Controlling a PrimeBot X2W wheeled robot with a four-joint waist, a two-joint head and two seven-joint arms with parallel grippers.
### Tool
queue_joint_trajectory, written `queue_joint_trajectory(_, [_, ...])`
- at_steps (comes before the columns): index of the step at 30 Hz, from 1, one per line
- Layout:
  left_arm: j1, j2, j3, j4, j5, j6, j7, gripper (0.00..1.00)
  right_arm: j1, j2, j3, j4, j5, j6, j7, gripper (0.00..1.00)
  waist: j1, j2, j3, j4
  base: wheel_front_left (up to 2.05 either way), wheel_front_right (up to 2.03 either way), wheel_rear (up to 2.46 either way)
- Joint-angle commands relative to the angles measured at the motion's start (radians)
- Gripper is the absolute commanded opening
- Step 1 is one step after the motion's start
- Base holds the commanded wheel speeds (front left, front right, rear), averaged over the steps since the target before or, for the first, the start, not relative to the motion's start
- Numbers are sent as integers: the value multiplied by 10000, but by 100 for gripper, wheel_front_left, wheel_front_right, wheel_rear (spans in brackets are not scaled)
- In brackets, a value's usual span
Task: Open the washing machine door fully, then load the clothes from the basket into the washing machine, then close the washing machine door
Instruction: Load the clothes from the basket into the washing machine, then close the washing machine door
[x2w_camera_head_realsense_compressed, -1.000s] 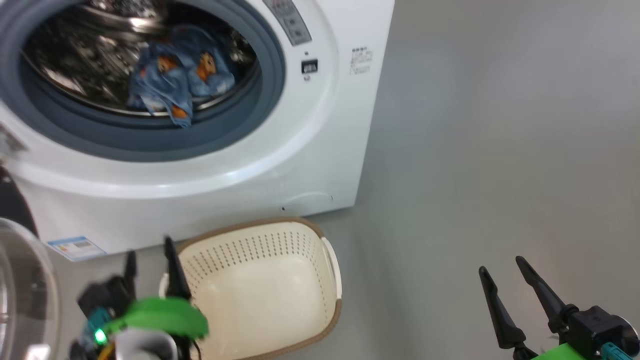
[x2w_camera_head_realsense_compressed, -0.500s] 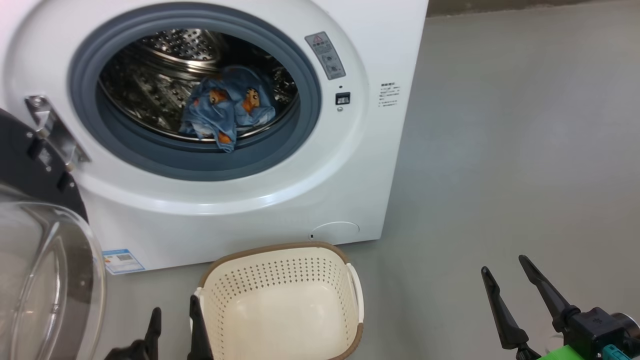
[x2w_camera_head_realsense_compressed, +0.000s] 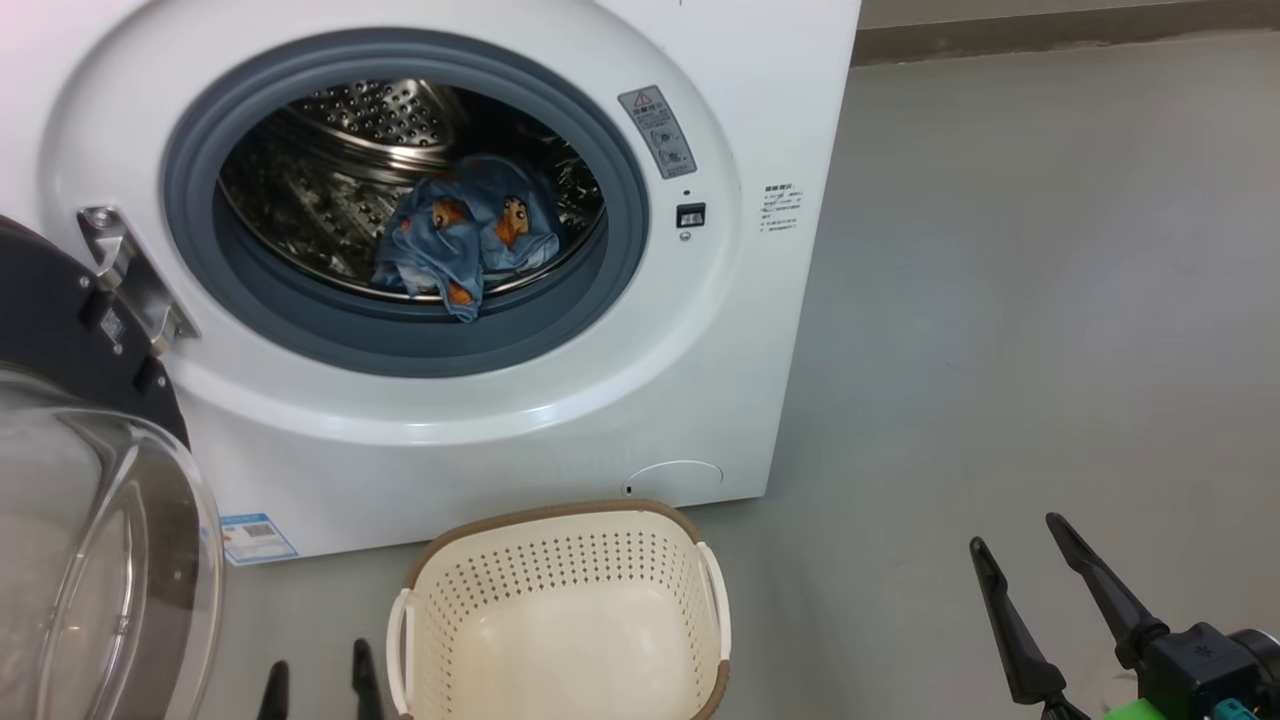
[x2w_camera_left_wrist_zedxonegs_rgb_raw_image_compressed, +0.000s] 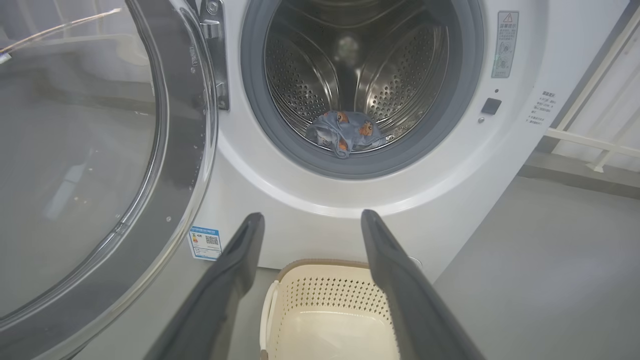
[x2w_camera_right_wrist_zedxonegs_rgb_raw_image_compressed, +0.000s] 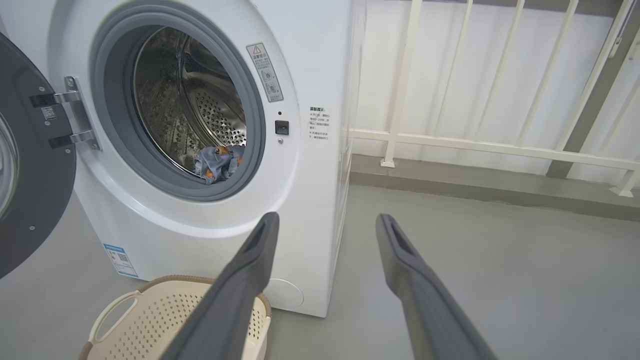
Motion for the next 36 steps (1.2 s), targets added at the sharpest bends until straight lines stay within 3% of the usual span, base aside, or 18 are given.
queue_joint_trajectory(1, [-42,42,427,-398,112,52,-64,100,-58,-150,145,-309,-180,16,-49,100,0,0,-20,-25,0,0,0])
queue_joint_trajectory(24, [510,41,972,-824,218,19,-64,100,161,1,-105,-265,-297,16,-49,100,0,0,-115,-61,-6,6,0])
queue_joint_trajectory(36, [522,41,999,-919,156,10,-65,100,196,46,-72,-279,-301,16,-49,100,0,0,-129,66,-155,155,0])
